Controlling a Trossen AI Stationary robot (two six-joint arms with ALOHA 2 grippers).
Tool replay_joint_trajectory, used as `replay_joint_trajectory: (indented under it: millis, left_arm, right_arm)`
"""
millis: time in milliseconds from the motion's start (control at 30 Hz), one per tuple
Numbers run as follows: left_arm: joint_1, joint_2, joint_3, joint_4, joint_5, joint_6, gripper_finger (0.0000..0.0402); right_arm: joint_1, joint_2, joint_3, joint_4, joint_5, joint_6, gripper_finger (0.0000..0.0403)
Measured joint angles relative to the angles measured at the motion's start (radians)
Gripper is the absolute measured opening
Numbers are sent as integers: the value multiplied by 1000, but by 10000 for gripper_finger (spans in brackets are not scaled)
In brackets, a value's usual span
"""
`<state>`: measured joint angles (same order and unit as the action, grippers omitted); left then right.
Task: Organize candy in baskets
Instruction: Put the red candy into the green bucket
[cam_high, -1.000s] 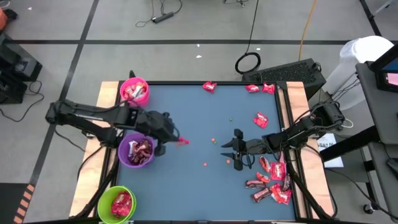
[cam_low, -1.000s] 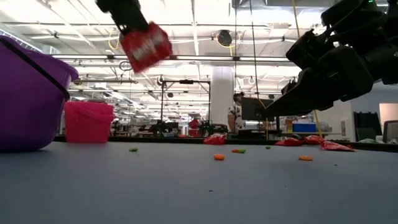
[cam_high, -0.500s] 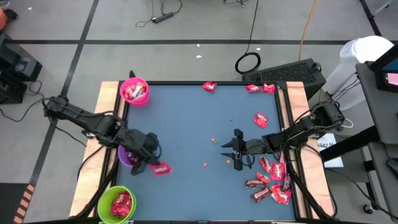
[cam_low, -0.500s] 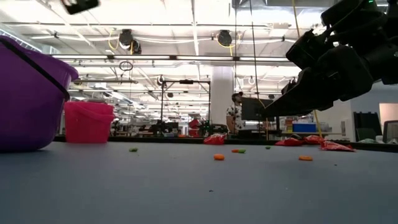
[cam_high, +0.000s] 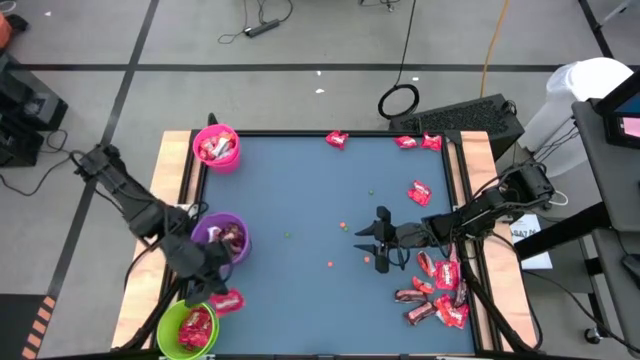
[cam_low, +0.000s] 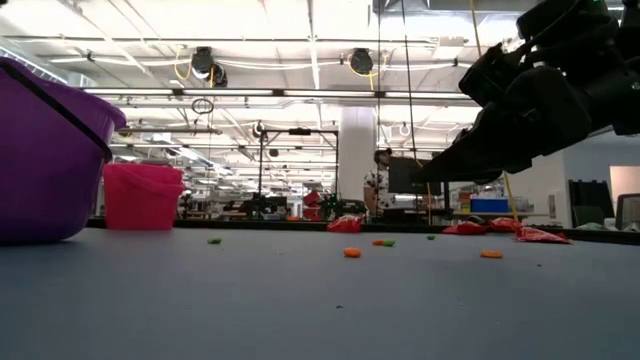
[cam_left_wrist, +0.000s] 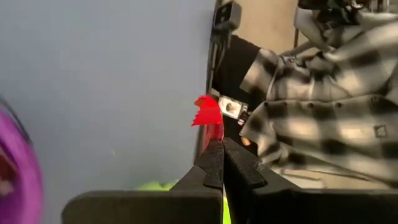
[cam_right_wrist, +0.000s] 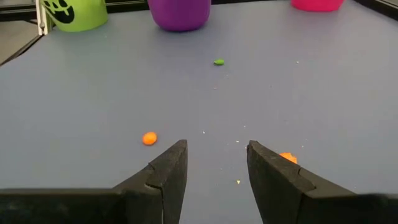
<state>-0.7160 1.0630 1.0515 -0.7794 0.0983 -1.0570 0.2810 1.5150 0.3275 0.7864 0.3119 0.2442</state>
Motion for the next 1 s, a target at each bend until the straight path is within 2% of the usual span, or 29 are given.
replay_joint_trajectory:
  millis: [333,500,767,1000]
  left_arm:
    - [-352,22,1,-64,-237,-496,0]
    - [-481,74,1,-78,-316,-690,0]
    - [-515,147,0,-129,-341,-760,37]
    - [-532,151,0,-147,-335,-849,105]
  right_arm:
    - [0,0,0,0,0,6,155]
    - [0,0,0,0,0,9,155]
    - [3,0,0,9,0,31,155]
    - [42,0,0,64,1,41,155]
